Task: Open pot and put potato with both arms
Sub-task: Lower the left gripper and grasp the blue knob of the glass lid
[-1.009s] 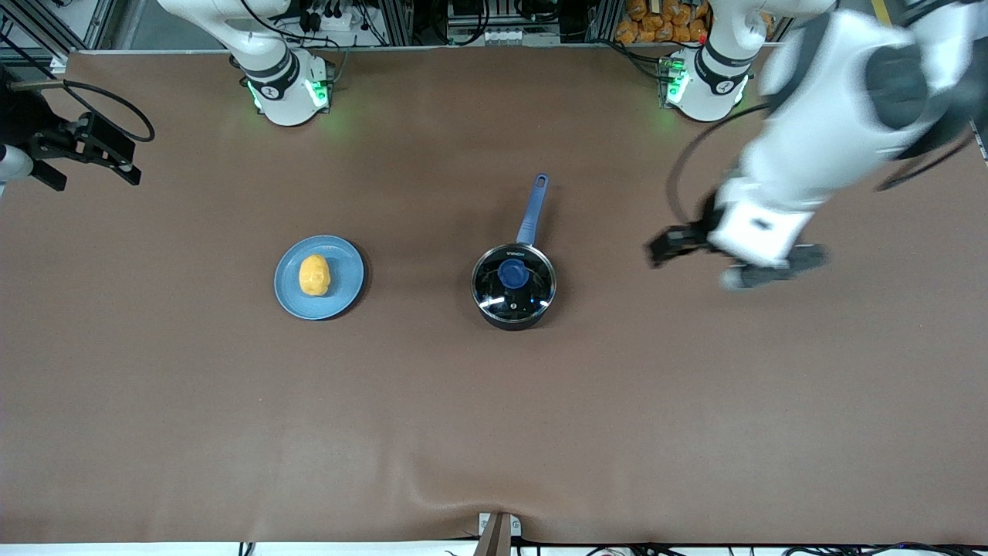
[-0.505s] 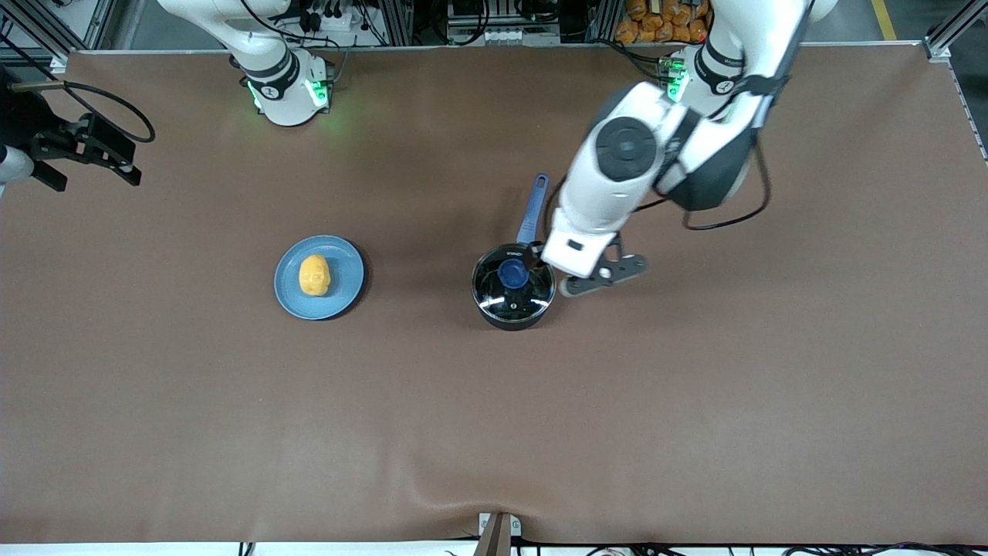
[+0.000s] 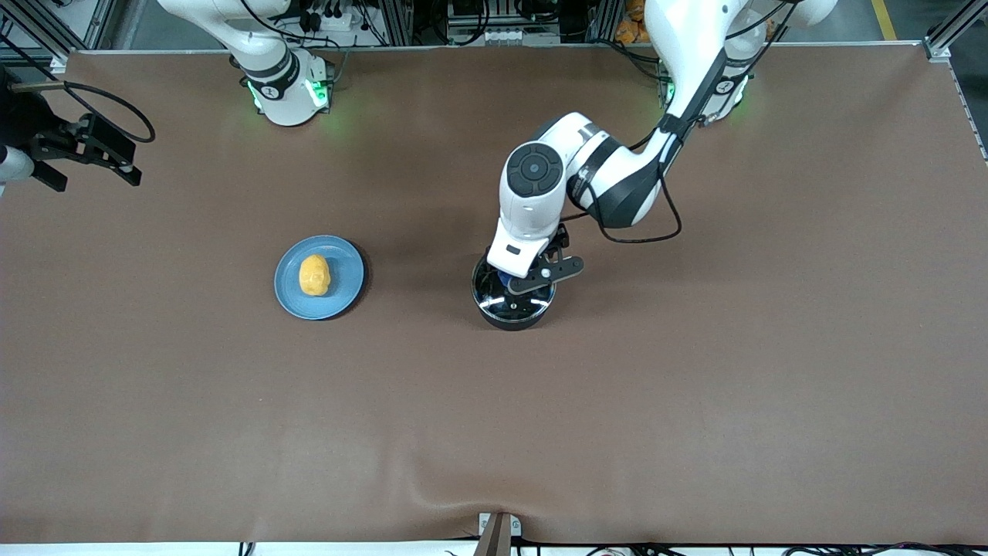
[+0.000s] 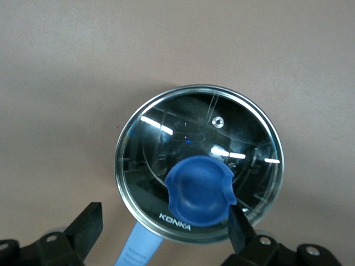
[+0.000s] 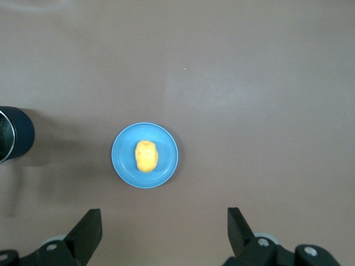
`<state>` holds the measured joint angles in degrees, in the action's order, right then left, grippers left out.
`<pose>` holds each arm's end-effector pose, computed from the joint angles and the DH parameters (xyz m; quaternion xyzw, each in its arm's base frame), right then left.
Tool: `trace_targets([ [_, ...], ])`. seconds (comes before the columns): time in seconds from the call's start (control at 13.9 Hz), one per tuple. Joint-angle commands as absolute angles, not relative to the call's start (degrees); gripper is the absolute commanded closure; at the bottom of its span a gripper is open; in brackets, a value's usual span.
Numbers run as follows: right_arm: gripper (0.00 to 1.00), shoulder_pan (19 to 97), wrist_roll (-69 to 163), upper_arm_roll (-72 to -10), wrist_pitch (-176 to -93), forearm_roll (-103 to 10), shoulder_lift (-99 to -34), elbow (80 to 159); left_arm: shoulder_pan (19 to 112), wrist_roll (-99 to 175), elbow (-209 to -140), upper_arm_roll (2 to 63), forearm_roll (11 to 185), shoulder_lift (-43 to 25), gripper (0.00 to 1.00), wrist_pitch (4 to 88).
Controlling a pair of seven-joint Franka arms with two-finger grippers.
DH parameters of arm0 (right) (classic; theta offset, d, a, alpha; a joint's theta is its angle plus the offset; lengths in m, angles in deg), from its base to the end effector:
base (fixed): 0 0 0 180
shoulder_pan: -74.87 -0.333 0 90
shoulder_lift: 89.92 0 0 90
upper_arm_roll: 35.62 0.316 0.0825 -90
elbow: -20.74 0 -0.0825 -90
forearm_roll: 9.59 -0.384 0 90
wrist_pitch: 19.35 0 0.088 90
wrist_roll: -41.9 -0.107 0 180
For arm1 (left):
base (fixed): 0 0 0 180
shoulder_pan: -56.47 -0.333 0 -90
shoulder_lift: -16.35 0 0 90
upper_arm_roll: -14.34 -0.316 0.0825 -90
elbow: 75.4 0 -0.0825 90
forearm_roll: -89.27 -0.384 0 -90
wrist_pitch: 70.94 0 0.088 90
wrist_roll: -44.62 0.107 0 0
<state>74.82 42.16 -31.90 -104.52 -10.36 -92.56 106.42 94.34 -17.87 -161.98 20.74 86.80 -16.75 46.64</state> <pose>0.5297 0.0374 0.6772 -0.9992 -0.0358 -0.0184 0.0058 0.5114 -0.4783 0.3260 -0.9875 -0.1565 0.0192 0.0063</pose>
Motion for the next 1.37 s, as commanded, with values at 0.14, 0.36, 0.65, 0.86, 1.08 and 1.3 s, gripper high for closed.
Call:
trace_targets([
  [0.14, 0.00, 74.96, 42.70, -31.93, -104.08, -10.82, -92.29, 105.82, 95.75, -18.40, -160.21, 20.32, 83.82, -18.54, 0.00, 48.85],
  [0.36, 0.00, 75.05, 42.70, -31.93, -104.08, -10.82, -92.29, 105.82, 95.84, -18.40, -160.21, 20.32, 83.82, -19.07, 0.00, 50.26],
  [0.65, 0.00, 75.05, 42.78, -31.93, -104.08, -10.82, -92.29, 105.82, 95.93, -18.40, -160.21, 20.32, 83.74, -20.21, 0.00, 51.75],
  [0.86, 0.00, 75.05, 42.78, -31.93, -104.08, -10.82, -92.29, 105.82, 95.93, -18.48, -160.21, 20.41, 83.82, -20.82, 0.00, 52.02],
  [1.08, 0.00, 75.05, 42.78, -31.93, -104.08, -10.82, -92.29, 105.82, 96.02, -18.48, -160.30, 20.32, 83.74, -21.44, 0.00, 52.73],
  [1.3, 0.00, 75.05, 42.78, -31.93, -104.17, -10.82, -92.29, 105.82, 96.02, -18.66, -160.30, 20.41, 83.74, -21.53, 0.00, 52.90],
])
